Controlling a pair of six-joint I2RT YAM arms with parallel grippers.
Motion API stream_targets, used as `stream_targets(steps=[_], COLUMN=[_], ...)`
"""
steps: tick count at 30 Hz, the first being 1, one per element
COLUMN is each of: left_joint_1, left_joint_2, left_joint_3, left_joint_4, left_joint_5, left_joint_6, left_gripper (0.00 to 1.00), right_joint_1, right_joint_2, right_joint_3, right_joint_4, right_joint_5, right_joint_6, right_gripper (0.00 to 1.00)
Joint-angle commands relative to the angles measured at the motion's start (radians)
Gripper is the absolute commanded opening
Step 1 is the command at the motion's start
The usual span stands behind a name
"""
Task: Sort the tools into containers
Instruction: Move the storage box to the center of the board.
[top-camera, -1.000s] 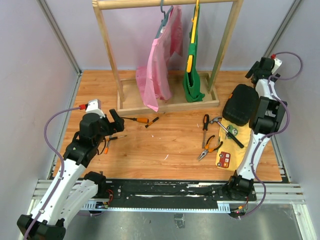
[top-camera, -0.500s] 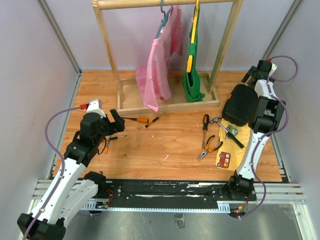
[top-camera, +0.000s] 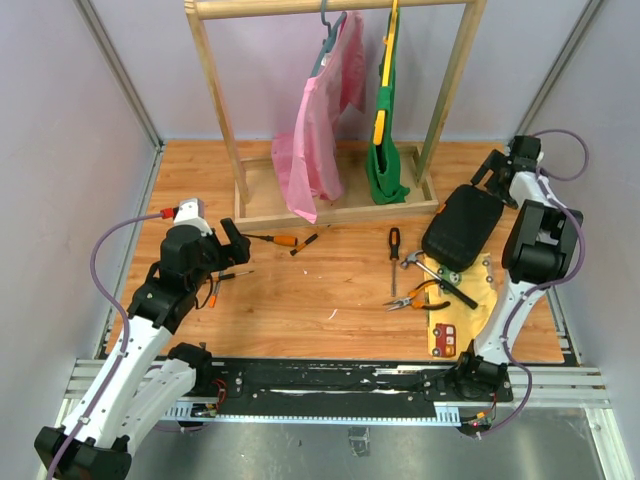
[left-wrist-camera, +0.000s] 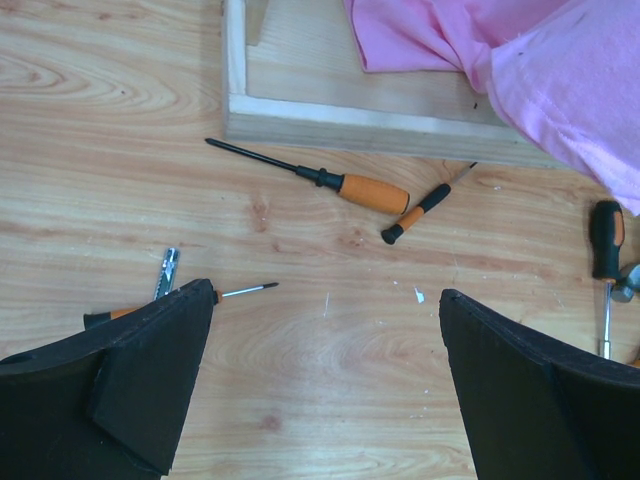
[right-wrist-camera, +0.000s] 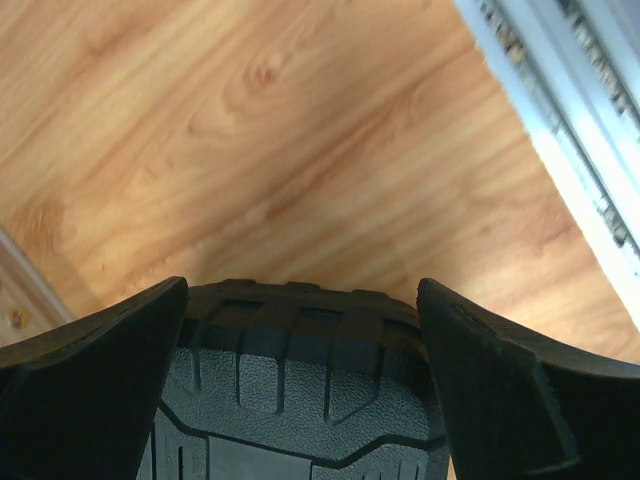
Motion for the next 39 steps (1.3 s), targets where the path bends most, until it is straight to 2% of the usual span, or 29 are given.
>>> stream_targets(steps=[1,8,13,16,21,24,26,30,33,39], left_joint_1=[0.011,0.011,0.012,0.011,0.01,-0.011,-0.076,-0.299,-0.434,-0.562], left_joint_2=[-0.003,0.032,0.042,0.054,0.081,0.121,0.164,0.26,0.321,0.527], left_joint_3=[0.0,0.017,0.029,0.046,0.071,0.104,0.131,0.163,0.152,0.191], left_joint_4=[0.031,0.021,0.023,0.02,0.097,0.143,0.161,0.236,0.345,0.546], left_joint_5=[0.011,0.0,0.028,0.017,0.123,0.149,0.116,0.01,0.009,0.059], left_joint_6=[0.015,-0.008,0.004,-0.023,-0.028,-0.023,-0.019,-0.02,-0.019,-0.024], left_gripper=[0.99,0.99,0.99,0.99,0.99,0.95,0.94,0.94,0.94,0.95], right_joint_1=[0.072,0.111,0.14,0.134,0.108,0.102,0.102,0.102,0.102,0.101], right_joint_2=[-0.095,-0.341,-0.459,-0.542,-0.647,-0.712,-0.748,-0.805,-0.859,-0.959], right_joint_3=[-0.159,-0.491,-0.578,-0.616,-0.695,-0.746,-0.785,-0.869,-0.944,-1.117], right_joint_4=[-0.079,0.081,0.095,0.089,0.086,0.073,0.073,0.09,0.126,0.262], right_joint_5=[-0.067,-0.14,-0.193,-0.159,-0.118,-0.082,-0.074,-0.106,-0.165,-0.252], right_joint_6=[0.047,0.107,0.088,0.066,0.069,0.084,0.102,0.127,0.151,0.195], right_gripper=[0.99,0.99,0.99,0.99,0.99,0.98,0.99,0.99,0.99,0.99])
